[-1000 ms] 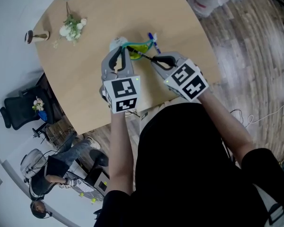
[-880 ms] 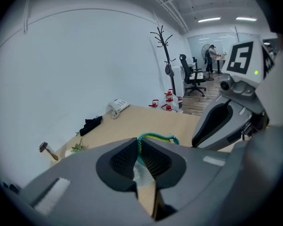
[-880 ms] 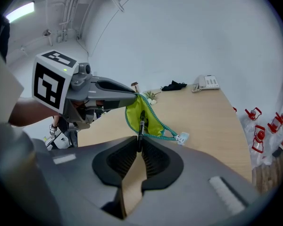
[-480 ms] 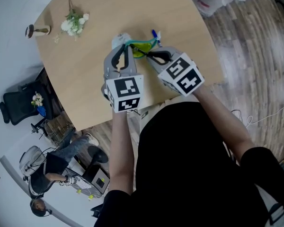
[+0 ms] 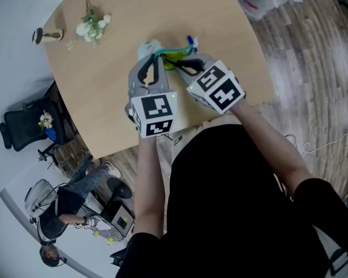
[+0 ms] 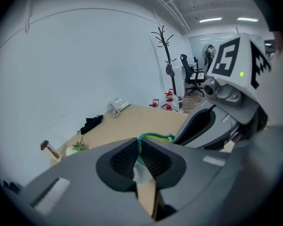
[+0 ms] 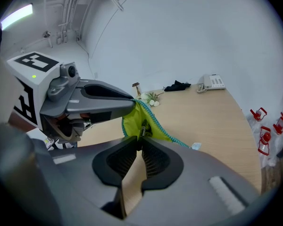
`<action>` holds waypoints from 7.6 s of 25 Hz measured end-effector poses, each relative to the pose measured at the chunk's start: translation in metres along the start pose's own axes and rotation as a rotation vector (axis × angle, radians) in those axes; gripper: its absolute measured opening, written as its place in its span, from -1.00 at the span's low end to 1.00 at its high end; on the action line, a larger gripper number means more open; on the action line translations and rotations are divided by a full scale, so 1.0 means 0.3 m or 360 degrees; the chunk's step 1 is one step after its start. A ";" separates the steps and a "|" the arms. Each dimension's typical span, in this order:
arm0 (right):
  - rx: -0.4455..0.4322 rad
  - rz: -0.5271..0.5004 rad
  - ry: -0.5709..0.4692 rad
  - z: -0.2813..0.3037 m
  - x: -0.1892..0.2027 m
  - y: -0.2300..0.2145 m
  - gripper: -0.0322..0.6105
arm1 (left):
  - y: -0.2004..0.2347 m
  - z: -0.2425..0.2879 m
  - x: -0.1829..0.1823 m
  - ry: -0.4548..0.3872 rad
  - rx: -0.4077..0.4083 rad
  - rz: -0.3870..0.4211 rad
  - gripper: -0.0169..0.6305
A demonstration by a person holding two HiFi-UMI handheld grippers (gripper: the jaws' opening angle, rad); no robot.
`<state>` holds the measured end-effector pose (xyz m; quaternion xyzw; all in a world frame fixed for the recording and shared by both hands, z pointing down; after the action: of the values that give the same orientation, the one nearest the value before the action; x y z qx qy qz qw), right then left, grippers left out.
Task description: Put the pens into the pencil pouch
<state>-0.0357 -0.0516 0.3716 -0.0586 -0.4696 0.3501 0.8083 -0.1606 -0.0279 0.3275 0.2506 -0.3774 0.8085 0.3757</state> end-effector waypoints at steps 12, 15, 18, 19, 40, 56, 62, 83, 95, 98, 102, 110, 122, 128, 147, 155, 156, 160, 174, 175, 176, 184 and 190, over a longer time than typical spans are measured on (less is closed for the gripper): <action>0.0013 0.0017 0.0009 0.020 0.006 0.006 -0.76 | -0.003 -0.002 -0.001 0.0002 0.0000 0.0000 -0.87; 0.0002 0.0029 0.0021 0.020 0.006 0.005 -0.76 | -0.004 -0.003 0.002 0.0004 0.0002 0.0001 -0.87; -0.0013 0.0038 0.0032 0.019 0.008 0.006 -0.76 | -0.004 -0.004 0.002 0.0007 0.0003 -0.0002 -0.87; -0.0016 0.0039 0.0032 0.017 0.009 0.007 -0.76 | -0.004 -0.004 0.001 0.0004 0.0001 0.0000 -0.87; 0.0015 0.0065 0.0005 -0.054 0.036 -0.018 -0.76 | 0.009 0.003 -0.015 -0.0008 -0.0010 -0.0001 -0.87; 0.0138 0.0127 0.0156 -0.049 0.139 -0.093 -0.76 | 0.029 0.027 -0.027 0.0001 -0.0011 -0.0004 -0.87; 0.0183 0.0106 0.0242 -0.012 0.190 -0.114 -0.76 | 0.040 0.022 -0.014 0.0007 -0.0027 -0.0014 -0.87; 0.0371 -0.0049 0.0503 0.114 0.317 -0.184 -0.76 | 0.057 -0.009 0.009 0.0036 -0.0051 -0.0032 -0.87; 0.0385 -0.0053 0.0517 0.132 0.319 -0.195 -0.76 | 0.069 -0.019 0.014 0.0037 -0.0068 -0.0046 -0.87; 0.0382 -0.0051 0.0515 0.136 0.322 -0.196 -0.76 | 0.067 -0.020 0.016 0.0039 -0.0070 -0.0047 -0.87; 0.0440 -0.0065 0.0510 0.130 0.321 -0.204 -0.76 | 0.065 -0.025 0.020 0.0044 -0.0073 -0.0046 -0.87; 0.0387 -0.0056 0.0535 0.126 0.326 -0.195 -0.77 | 0.059 -0.035 0.020 0.0048 -0.0078 -0.0043 -0.87; 0.0343 -0.0019 0.0500 0.054 0.338 -0.196 -0.77 | 0.045 -0.013 0.008 0.0039 -0.0069 -0.0039 -0.87; 0.0399 0.0037 0.0455 -0.013 0.324 -0.227 -0.77 | 0.037 0.005 -0.011 0.0032 -0.0060 -0.0024 -0.87; 0.0542 0.0036 0.0278 -0.159 0.211 -0.261 -0.77 | 0.011 0.030 -0.018 0.0013 -0.0026 0.0003 -0.87; 0.0520 0.0030 0.0176 -0.222 0.157 -0.197 -0.77 | 0.010 0.039 -0.022 -0.0014 -0.0021 0.0015 -0.87; 0.0508 0.0039 0.0159 -0.230 0.149 -0.189 -0.77 | 0.011 0.041 -0.022 -0.0010 -0.0021 0.0015 -0.87; 0.0474 0.0045 0.0104 -0.263 0.123 -0.152 -0.77 | 0.008 0.059 -0.026 -0.0021 -0.0013 0.0004 -0.87; 0.0376 0.0011 0.0051 -0.323 0.115 -0.066 -0.77 | -0.015 0.118 -0.061 -0.0028 0.0009 0.0001 -0.87; 0.0364 0.0005 0.0057 -0.322 0.119 -0.059 -0.77 | -0.017 0.118 -0.062 -0.0029 0.0010 0.0002 -0.87; 0.0350 -0.0001 0.0065 -0.319 0.125 -0.053 -0.77 | -0.020 0.117 -0.063 -0.0030 0.0011 0.0003 -0.87; 0.0256 -0.0030 0.0135 -0.273 0.149 -0.033 -0.77 | -0.038 0.105 -0.069 -0.0027 0.0019 0.0006 -0.87; 0.0210 -0.0061 0.0196 -0.230 0.146 -0.036 -0.77 | -0.052 0.090 -0.063 -0.0024 0.0026 -0.0010 -0.87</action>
<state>0.0387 -0.0162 0.3695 -0.0176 -0.3960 0.3606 0.8443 -0.1337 -0.0507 0.3369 0.2609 -0.3727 0.8086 0.3732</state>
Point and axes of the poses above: the fingertips, and each gripper's own axes: z forward along the fingers, y to its left, x out of its underside, the point moved 10 cm from there along -z, backward along the fingers, and after that the axes turned 6 degrees about z, right-handed, at the moved point
